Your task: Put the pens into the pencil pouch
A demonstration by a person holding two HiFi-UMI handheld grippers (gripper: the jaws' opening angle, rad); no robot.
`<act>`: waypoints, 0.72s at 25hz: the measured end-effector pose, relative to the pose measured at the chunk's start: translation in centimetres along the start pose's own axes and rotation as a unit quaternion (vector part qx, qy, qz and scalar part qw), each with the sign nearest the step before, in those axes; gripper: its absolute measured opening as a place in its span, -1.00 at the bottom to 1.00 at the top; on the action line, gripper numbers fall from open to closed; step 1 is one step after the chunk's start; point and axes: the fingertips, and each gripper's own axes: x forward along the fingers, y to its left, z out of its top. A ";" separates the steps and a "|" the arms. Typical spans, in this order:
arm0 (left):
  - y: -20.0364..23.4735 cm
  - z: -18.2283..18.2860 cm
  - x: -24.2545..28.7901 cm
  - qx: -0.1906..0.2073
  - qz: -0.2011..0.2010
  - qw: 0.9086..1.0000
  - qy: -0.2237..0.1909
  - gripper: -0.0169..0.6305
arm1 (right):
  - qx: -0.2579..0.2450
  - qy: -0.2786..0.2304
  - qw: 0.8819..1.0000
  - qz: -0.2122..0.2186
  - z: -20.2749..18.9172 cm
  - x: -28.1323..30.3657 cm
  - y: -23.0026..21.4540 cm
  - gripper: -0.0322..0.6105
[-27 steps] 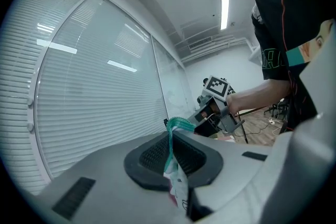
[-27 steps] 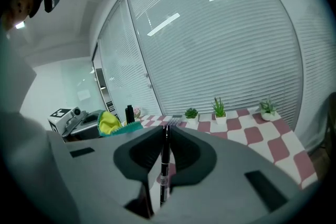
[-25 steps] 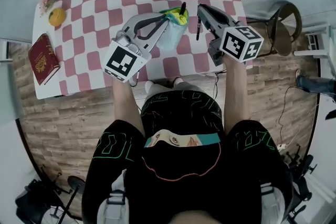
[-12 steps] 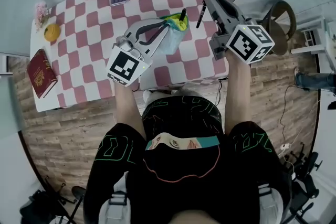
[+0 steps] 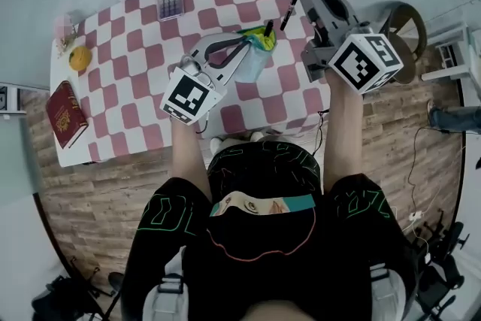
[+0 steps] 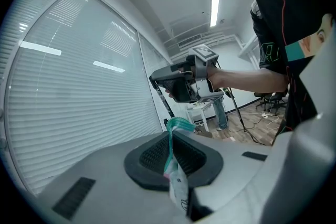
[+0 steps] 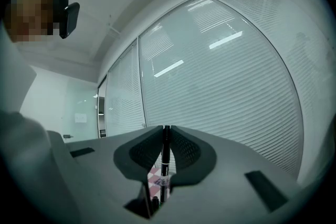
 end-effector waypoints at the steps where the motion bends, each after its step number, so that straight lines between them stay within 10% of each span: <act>1: 0.0 0.0 0.1 0.001 0.000 1.000 0.001 -0.90 | 0.001 -0.005 1.000 0.003 0.3 0.1 0.1 -0.75; 18: 1.0 0.2 0.6 0.007 0.023 1.000 0.004 -0.90 | 0.014 0.013 0.999 0.046 -3.0 2.2 2.5 -0.75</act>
